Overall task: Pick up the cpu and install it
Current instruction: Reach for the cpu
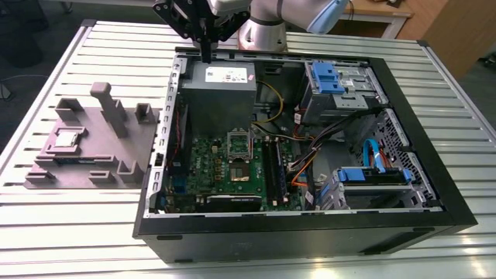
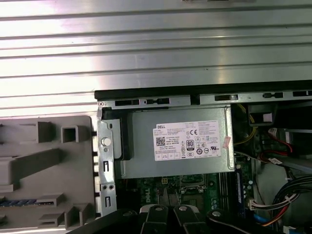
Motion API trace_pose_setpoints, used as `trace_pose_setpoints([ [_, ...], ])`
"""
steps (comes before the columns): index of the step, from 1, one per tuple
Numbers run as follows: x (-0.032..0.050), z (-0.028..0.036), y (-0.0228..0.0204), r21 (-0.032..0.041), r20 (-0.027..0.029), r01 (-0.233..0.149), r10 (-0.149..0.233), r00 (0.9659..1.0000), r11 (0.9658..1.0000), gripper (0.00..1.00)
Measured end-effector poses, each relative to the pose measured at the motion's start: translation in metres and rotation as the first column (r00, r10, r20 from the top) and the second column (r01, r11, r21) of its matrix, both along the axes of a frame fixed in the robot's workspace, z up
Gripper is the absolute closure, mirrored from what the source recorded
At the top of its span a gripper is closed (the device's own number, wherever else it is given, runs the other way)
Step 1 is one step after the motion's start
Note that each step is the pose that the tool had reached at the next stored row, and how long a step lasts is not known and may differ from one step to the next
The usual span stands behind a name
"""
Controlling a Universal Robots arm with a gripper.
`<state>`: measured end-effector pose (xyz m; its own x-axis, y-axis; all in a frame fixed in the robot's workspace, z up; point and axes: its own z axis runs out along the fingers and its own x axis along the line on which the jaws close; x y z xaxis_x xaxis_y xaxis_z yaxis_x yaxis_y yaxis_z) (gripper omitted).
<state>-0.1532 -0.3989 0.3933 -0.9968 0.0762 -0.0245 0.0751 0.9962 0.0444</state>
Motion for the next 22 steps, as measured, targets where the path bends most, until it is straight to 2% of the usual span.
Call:
trace_pose_setpoints([
  [22, -0.0091, 0.0000, 0.0000, -0.0001, 0.0000, 0.000, 0.000, 1.0000, 1.0000, 0.90],
])
